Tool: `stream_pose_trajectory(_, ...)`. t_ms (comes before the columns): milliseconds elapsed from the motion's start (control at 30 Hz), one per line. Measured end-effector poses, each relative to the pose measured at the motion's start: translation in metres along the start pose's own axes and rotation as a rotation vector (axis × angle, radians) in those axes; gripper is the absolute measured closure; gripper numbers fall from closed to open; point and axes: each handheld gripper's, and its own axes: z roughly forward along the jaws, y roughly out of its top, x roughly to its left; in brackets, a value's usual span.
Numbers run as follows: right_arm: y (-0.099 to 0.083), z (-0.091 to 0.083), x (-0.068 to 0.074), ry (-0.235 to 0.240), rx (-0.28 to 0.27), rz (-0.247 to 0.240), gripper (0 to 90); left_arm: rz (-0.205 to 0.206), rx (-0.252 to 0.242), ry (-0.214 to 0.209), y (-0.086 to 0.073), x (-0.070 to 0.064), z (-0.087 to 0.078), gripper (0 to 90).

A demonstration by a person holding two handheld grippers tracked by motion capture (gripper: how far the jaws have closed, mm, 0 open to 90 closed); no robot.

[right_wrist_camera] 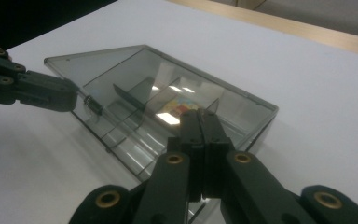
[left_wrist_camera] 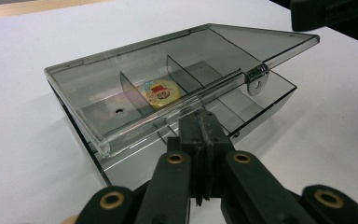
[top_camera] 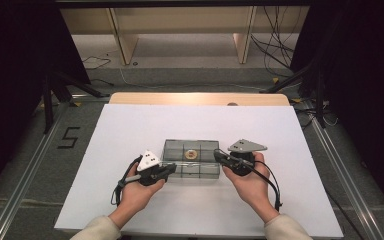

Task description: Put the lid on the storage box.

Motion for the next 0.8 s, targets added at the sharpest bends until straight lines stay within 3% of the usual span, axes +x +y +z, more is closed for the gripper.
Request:
stream_pose_trajectory(133, -0.005, -0.006, -0.01, -0.056, 0.005, 0.023, 88.4, 0.0, 0.001, -0.002, 0.0, 0.0, 0.0, 89.8)
stream_pose_trajectory(233, -0.013, -0.008, -0.018, -0.072, 0.047, 0.046, 90.0, -0.002, 0.003, -0.004, -0.001, 0.0, 0.0, 89.8)
stream_pose_trajectory(433, -0.027, -0.008, -0.016, -0.031, 0.138, 0.044, 90.0, 0.001, 0.01, -0.006, -0.003, -0.001, -0.001, 89.8)
stream_pose_trajectory(800, -0.039, -0.01, -0.007, 0.015, 0.174, 0.032, 90.0, 0.002, 0.023, -0.009, -0.006, -0.001, 0.0, 89.8)
